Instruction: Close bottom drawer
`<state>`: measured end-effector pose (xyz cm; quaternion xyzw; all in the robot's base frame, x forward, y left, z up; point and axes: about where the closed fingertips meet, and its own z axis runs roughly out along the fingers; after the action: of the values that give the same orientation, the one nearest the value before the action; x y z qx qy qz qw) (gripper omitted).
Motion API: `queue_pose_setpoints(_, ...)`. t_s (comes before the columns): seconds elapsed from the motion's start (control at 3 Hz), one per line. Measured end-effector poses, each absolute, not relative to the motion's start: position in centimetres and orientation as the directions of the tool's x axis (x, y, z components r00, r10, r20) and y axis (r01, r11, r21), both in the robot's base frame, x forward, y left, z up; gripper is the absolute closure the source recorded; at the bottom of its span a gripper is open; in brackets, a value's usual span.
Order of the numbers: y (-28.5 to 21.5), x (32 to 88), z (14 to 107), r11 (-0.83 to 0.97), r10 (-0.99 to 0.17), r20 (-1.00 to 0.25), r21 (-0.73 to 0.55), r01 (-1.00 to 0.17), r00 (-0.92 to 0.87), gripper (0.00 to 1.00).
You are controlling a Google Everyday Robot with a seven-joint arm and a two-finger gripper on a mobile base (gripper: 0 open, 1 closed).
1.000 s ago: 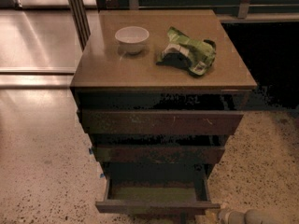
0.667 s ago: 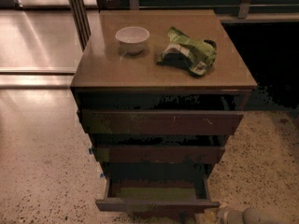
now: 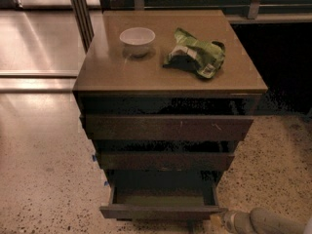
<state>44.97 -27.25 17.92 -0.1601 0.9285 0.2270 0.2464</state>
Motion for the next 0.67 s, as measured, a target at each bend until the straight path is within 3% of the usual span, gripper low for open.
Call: queue_pose_setpoints(0.67, -25.0, 49.3, 19.2, 0.764, -0.32, -0.552, 0.33, -0.554, -0.77, 1.0)
